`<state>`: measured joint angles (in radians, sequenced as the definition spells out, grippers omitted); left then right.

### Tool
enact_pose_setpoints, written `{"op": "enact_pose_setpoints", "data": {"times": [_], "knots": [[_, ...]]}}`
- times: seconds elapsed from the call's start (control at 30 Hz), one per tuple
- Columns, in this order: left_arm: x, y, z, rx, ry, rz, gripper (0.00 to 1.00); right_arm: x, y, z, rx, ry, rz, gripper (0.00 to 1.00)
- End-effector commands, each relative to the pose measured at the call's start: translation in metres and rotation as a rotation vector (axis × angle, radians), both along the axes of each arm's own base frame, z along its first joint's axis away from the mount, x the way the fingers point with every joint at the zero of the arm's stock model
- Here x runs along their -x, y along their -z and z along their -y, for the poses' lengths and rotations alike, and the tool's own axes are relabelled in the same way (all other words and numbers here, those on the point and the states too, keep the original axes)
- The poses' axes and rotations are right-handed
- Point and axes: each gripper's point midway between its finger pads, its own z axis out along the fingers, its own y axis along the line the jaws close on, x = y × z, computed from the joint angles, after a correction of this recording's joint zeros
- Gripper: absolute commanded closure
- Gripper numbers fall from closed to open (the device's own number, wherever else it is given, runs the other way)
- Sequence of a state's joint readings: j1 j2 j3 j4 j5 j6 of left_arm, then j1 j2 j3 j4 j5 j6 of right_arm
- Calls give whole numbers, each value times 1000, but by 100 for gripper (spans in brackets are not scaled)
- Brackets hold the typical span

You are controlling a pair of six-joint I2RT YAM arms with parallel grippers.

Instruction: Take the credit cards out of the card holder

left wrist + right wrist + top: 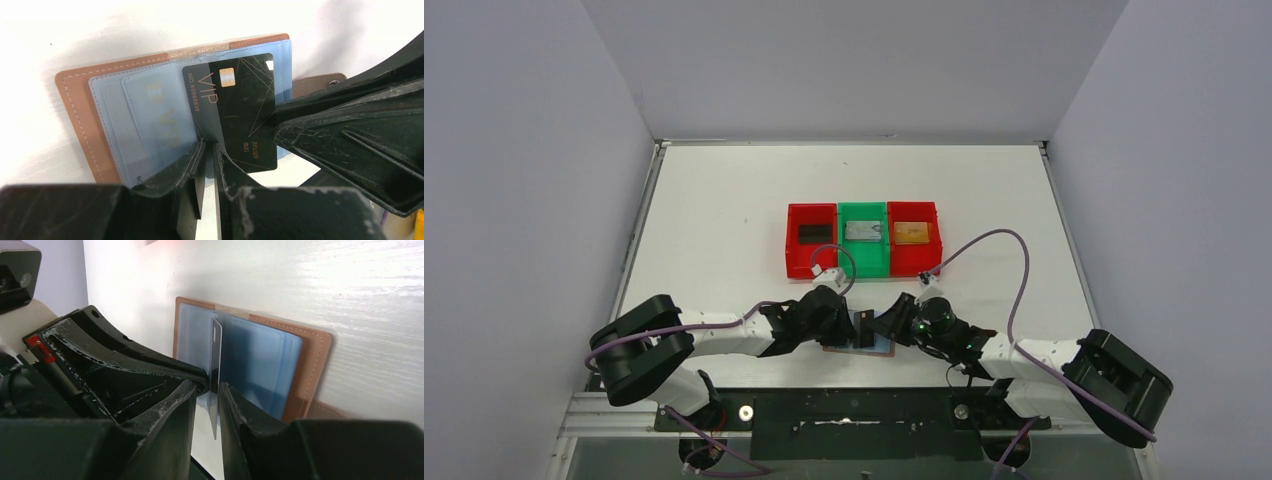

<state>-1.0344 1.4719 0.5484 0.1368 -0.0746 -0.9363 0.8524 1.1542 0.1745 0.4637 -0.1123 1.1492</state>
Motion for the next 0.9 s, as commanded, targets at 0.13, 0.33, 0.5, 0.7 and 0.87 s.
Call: {"op": "enact_pose_setpoints", "data": {"times": [0.13, 0.33, 0.5, 0.7, 0.87], "knots": [[6, 16, -16, -89, -2, -20, 87, -8, -11, -15, -12, -31, 35, 79], [5, 15, -18, -95, -8, -16, 87, -9, -10, -11, -1, -11, 24, 96], [2, 6, -20, -81, -33, 0, 82, -9, -7, 12, 42, 75, 18, 100], [-6, -25, -20, -35, -56, 64, 70, -9, -29, 39, 41, 164, 70, 100], [-15, -50, -37, -53, -104, 133, 57, -14, -51, 58, 28, 236, 150, 100]]}}
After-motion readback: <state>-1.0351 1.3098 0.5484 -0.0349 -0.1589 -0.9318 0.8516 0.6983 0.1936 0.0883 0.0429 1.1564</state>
